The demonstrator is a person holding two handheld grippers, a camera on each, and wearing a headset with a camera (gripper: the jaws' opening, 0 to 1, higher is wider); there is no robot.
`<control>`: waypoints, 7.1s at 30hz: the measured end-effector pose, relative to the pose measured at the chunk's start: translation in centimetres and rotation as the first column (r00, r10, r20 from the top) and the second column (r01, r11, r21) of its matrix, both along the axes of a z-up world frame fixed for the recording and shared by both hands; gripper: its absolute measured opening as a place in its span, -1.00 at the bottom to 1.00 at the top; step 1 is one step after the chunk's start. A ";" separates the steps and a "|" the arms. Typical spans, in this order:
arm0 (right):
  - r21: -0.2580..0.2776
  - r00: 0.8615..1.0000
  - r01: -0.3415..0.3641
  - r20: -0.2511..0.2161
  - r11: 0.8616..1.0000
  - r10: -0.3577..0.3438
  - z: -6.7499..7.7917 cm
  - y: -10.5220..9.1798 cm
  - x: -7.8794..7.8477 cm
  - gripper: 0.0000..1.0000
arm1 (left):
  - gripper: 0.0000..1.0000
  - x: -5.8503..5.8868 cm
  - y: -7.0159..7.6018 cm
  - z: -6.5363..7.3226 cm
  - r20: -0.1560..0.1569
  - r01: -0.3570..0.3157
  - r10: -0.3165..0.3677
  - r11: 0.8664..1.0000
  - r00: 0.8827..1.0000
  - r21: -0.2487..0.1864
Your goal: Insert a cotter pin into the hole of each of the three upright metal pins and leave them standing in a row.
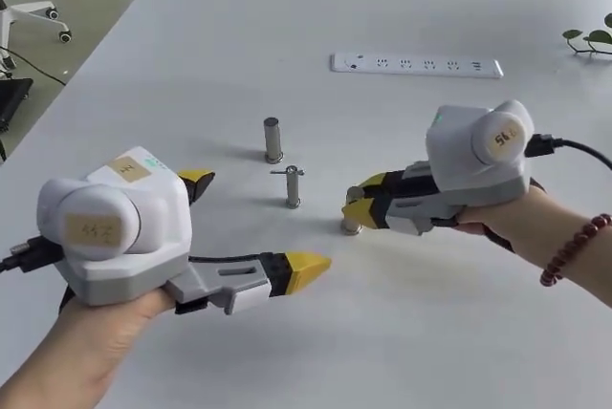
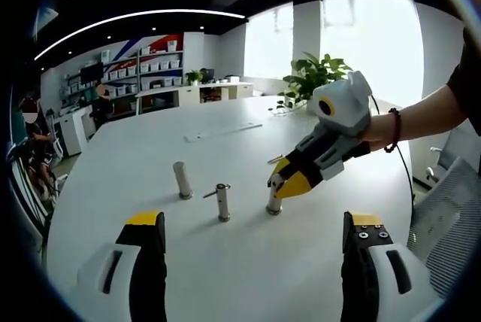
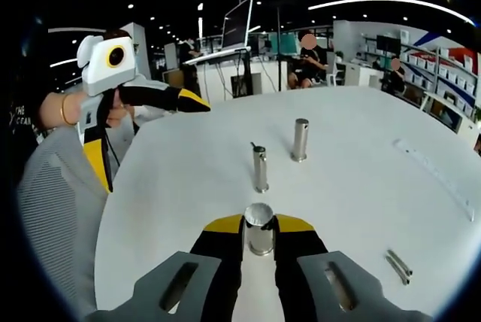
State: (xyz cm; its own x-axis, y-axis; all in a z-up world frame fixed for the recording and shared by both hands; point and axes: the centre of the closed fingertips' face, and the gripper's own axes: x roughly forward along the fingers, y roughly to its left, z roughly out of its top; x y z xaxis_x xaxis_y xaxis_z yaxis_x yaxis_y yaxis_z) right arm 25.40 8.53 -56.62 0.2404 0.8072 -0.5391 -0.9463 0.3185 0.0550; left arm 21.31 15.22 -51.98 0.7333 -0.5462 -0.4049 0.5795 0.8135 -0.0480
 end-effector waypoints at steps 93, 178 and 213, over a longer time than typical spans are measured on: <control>-0.635 0.996 -0.092 -0.075 0.767 0.057 -4.7 -13.7 10.8 -1.00 | 0.77 0.8 0.0 -0.2 0.019 -0.018 0.018 1.000 1.000 -0.005; -0.592 0.750 -0.312 0.326 0.743 0.575 5.7 -4.3 -2.9 -1.00 | -0.54 0.2 -6.7 1.7 -0.229 0.052 -0.114 0.965 0.967 -0.259; -0.569 0.740 -0.340 0.331 0.749 0.586 5.4 -3.1 -4.1 -1.00 | -0.98 0.0 -8.8 1.8 -0.300 0.000 -0.138 0.909 0.944 -0.417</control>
State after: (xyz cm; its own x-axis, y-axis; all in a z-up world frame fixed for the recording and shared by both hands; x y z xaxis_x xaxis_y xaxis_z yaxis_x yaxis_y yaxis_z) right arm 21.27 5.46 -51.18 0.2171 0.5794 -0.7856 -0.8399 -0.2992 -0.4528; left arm 21.32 6.37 -50.14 0.5588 -0.7568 -0.3391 0.5312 0.6406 -0.5545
